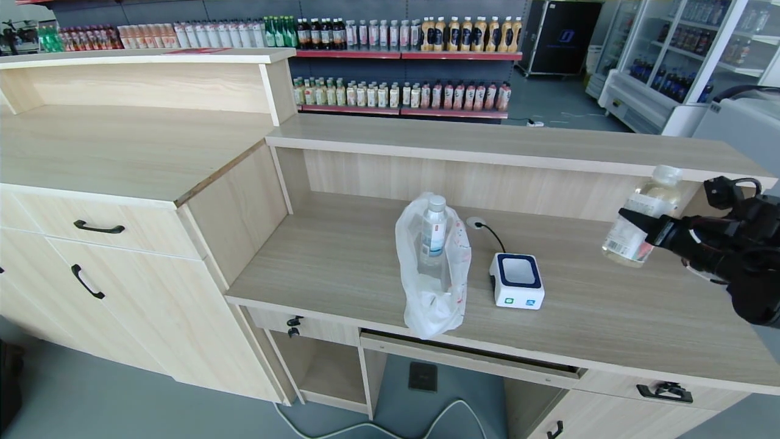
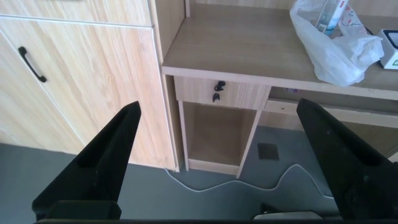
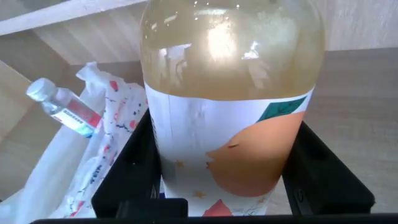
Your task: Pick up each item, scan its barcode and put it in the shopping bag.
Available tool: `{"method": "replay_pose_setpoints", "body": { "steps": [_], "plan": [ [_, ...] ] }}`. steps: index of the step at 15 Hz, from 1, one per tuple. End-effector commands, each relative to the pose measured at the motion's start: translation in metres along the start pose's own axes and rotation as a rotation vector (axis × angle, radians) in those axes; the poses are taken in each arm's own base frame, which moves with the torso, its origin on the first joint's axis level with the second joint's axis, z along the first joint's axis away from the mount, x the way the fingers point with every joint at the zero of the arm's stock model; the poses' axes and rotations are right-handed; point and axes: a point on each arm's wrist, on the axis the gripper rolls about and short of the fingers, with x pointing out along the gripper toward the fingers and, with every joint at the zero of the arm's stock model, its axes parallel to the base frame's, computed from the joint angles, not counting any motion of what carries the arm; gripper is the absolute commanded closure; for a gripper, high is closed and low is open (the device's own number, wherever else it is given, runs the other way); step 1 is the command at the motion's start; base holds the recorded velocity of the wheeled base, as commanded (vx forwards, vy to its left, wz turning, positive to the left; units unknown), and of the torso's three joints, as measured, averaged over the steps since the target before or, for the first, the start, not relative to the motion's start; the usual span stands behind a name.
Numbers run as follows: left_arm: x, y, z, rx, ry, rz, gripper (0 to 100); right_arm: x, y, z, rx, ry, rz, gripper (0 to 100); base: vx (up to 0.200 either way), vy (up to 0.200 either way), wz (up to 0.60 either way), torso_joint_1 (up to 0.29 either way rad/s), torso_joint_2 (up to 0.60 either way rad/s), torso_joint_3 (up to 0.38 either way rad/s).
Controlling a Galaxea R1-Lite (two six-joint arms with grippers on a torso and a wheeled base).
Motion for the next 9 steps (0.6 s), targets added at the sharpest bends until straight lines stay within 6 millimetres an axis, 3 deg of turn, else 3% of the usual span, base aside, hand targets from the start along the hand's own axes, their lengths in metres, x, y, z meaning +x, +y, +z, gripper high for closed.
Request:
{"method": "replay_pose_setpoints", "body": {
  "steps": [1, 5, 7, 9],
  "plan": [
    [0.0, 0.0, 0.0, 0.0, 0.001, 0.0, 0, -0.033, 0.07, 0.071, 0.034, -0.053, 0.228, 100, 0.0, 0.0, 0.0, 0.0, 0.0, 0.0],
    [0.0, 0.0, 0.0, 0.0, 0.001, 0.0, 0, -0.069, 0.155, 0.109, 0.117, 0.02, 0.535, 100, 0.0, 0.0, 0.0, 0.0, 0.0, 0.0],
    [0.0, 0.0, 0.0, 0.0, 0.001, 0.0, 0, -0.081, 0.187, 0.113, 0.12, 0.057, 0.653, 100, 0.0, 0.0, 0.0, 0.0, 0.0, 0.0],
    [0.0, 0.0, 0.0, 0.0, 0.001, 0.0, 0, -0.088, 0.205, 0.111, 0.135, 0.096, 0.713, 100, 0.0, 0.0, 0.0, 0.0, 0.0, 0.0]
  ]
}}
